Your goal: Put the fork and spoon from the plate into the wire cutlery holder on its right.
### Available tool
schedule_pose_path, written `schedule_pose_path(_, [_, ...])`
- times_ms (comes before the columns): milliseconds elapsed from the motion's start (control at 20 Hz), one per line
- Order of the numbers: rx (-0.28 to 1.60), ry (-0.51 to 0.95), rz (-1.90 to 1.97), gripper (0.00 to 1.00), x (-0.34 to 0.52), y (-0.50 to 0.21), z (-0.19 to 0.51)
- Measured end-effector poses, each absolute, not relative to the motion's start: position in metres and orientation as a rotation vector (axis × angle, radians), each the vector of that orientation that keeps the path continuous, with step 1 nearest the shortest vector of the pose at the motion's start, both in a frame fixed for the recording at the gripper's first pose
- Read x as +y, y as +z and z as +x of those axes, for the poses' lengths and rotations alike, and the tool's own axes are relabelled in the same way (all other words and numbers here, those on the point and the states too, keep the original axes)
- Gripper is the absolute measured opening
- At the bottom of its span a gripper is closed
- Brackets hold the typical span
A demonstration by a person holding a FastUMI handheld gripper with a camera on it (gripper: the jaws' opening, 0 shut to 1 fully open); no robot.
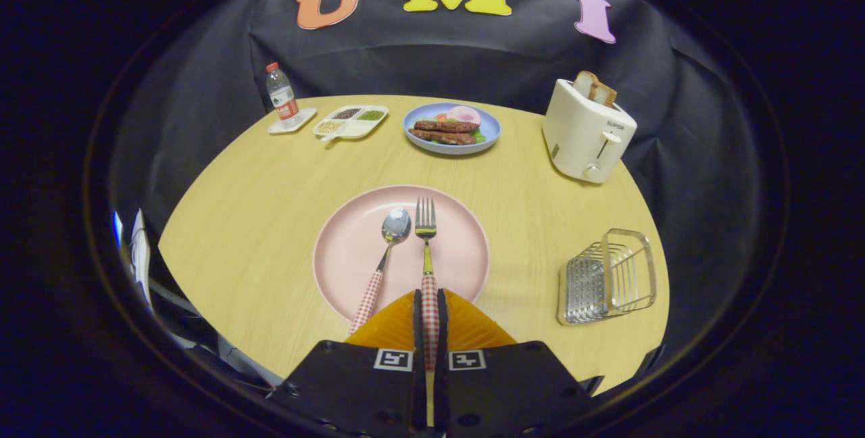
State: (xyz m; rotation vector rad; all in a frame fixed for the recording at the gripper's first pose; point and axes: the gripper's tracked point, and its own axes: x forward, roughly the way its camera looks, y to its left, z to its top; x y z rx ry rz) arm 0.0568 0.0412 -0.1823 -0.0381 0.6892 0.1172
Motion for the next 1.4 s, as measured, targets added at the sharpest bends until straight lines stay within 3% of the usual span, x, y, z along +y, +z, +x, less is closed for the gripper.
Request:
schedule_pose_path(450, [0.920,0.036,0.023,0.05,-0.083,-0.097,0.011])
schedule_pose_path(900, [1.313,-0.015,0.015,0.05,-0.145,-0.111,-0.015])
schedule_pose_path(1400, [1.499,0.007,0.041,0.05,-0.154,-0.130,0.017])
